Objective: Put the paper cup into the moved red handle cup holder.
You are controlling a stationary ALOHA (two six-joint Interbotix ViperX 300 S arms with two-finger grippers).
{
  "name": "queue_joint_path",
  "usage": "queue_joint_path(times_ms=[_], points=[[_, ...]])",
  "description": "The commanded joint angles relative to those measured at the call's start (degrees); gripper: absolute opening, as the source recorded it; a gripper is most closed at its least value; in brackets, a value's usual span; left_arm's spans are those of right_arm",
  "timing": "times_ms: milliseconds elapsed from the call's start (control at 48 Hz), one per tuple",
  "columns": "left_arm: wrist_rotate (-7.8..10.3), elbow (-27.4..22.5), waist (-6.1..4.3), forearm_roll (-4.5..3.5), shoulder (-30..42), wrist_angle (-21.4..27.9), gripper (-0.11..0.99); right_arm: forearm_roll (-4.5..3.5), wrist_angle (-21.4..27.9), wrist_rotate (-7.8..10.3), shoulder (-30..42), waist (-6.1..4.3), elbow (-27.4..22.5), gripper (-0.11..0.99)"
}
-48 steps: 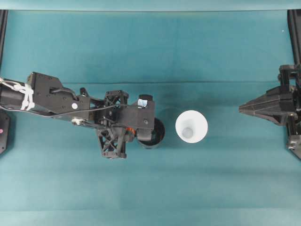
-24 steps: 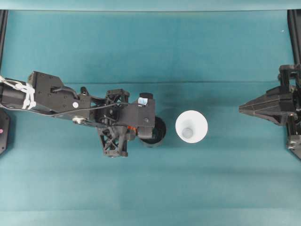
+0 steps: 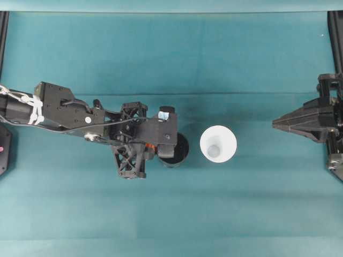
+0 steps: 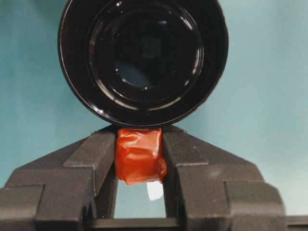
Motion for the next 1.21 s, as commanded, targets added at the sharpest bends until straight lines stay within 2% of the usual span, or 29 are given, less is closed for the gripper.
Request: queue_joint_path(times_ms=[0,188,208,375,438,542,730,938,1188], points=[[0.09,-0.18,0.00,0.09,-0.09,-0.26,0.28,0.18,-0.26,0.44,0.44,-0.09,-1.14,-0.11],[-0.18,-0.44,0.09,0.09,0.00,-0.18,0.29,0.18,-0.26,0.44,0.35,0.00,-1.14,-0.11],[-0.44,-0.44,0.00,0.09,0.09,-0.18,0.32,0.18,-0.26,0.44,0.35,-0.09,-1.05,-0.11],[-0.97,-0.44,0.00,0.09,0.09,-0.53,0.83,0.18,-0.26,0.53,0.35,-0.09,-1.05,-0.11],[-0.88,-0.26,0.09,0.09,0.00,-0.62,0.93,0.18,-0.26,0.53,0.35,-0.09,-1.14,-0.11],[-0.70,-0.18,0.09,0.09,-0.18,-0.62,0.87,0.18,-0.26,0.53,0.35,-0.09,-1.05,-0.11],[-0.44,0.09,0.00,0.09,-2.90,0.09,0.89,0.18,0.35,0.53,0.35,-0.09,-1.14,-0.11],[-0.44,1.93,0.00,0.18,-10.90,2.64,0.89,0.18,0.79,0.53,0.35,-0.09,-1.05,-0.11],[-0.53,6.94,-0.35,0.09,-21.18,3.60,0.89,0.18,1.67,0.62,0.35,-0.09,-1.14,-0.11]])
